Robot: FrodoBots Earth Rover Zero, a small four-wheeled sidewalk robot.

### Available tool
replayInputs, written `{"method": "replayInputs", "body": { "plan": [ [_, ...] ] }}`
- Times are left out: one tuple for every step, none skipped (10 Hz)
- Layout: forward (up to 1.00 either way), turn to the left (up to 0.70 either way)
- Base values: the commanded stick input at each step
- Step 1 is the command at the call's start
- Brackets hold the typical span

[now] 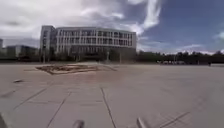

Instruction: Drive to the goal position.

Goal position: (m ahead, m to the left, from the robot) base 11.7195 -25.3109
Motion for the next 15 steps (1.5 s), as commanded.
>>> {"method": "replayInputs", "body": {
  "plan": [
    [1.0, -0.28],
    [1.0, -0.28],
    [1.0, -0.28],
    [1.0, -0.28],
    [1.0, -0.28],
    [1.0, -0.28],
    [1.0, -0.28],
    [1.0, -0.28],
    [1.0, -0.28],
    [1.0, -0.28],
    [1.0, -0.28],
    [1.0, -0.28],
    [1.0, -0.28],
    [1.0, -0.28],
    [1.0, -0.28]
  ]
}}
